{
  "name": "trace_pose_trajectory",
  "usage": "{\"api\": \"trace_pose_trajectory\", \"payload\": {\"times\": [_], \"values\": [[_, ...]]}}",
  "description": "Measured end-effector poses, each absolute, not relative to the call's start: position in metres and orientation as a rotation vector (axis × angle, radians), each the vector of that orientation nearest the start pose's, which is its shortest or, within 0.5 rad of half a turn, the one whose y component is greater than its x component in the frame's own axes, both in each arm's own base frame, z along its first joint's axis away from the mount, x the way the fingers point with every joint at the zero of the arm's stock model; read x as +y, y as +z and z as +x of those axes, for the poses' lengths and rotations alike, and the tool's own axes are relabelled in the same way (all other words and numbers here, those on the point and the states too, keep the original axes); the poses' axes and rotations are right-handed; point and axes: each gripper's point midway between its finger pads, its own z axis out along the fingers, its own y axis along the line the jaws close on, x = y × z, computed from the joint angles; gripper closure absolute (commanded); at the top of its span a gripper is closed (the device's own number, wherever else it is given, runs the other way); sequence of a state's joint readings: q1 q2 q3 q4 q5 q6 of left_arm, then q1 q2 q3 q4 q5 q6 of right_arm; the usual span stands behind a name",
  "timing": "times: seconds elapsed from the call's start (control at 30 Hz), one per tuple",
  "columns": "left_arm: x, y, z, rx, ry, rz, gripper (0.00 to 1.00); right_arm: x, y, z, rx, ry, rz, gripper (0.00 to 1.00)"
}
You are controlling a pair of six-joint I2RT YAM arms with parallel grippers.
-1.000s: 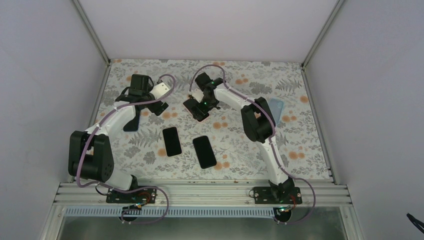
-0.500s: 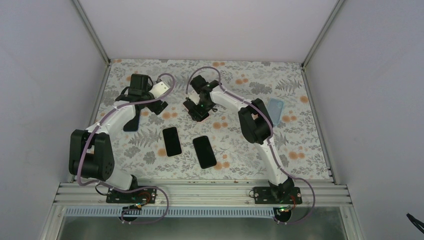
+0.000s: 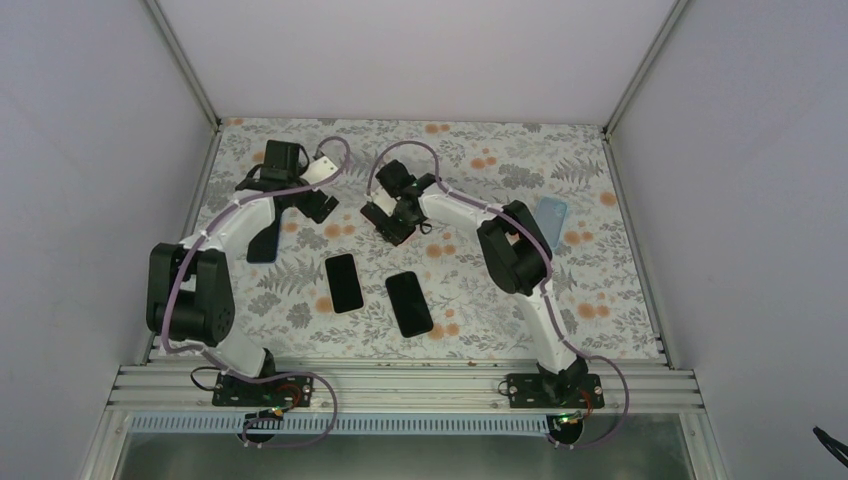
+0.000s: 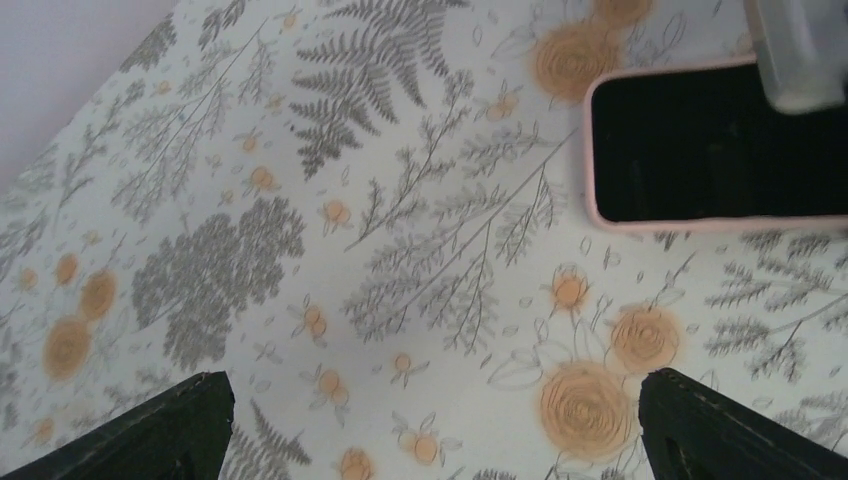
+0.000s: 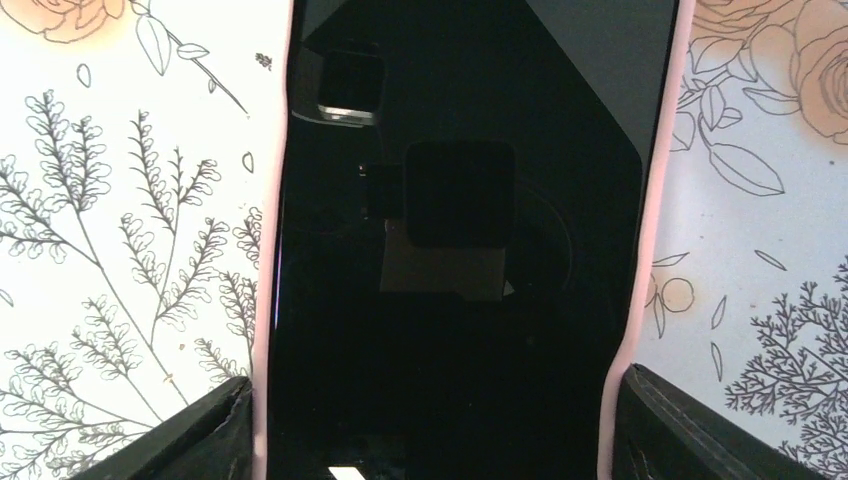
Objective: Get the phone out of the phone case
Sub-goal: Pick up the phone at the center of the board.
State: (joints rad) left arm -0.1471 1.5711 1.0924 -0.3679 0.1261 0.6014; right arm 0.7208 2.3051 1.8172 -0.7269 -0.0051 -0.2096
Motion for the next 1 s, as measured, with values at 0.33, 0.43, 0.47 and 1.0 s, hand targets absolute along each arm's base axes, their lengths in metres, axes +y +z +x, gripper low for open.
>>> {"api": "trace_pose_trajectory", "payload": {"times": [0.33, 0.43, 0.47, 1.0], "values": [[-0.135, 0.118, 0.437, 2.326, -0.431, 0.945, 0.00, 0.337, 0.026, 0.389, 2.433, 0.060, -1.270, 0.30], [-0.150, 0.114, 0.436, 2.355, -0.594, 0.957, 0.00, 0.329, 0.034, 0.384, 2.433, 0.034, -1.290, 0.29], [-0.154, 0.113, 0.437, 2.363, -0.644, 0.958, 0.00, 0.329, 0.040, 0.384, 2.424, 0.033, -1.291, 0.29], [-0.194, 0.129, 0.425, 2.314, -1.339, 0.921, 0.05, 0.364, 0.115, 0.373, 2.252, 0.115, -1.288, 0.29]]}}
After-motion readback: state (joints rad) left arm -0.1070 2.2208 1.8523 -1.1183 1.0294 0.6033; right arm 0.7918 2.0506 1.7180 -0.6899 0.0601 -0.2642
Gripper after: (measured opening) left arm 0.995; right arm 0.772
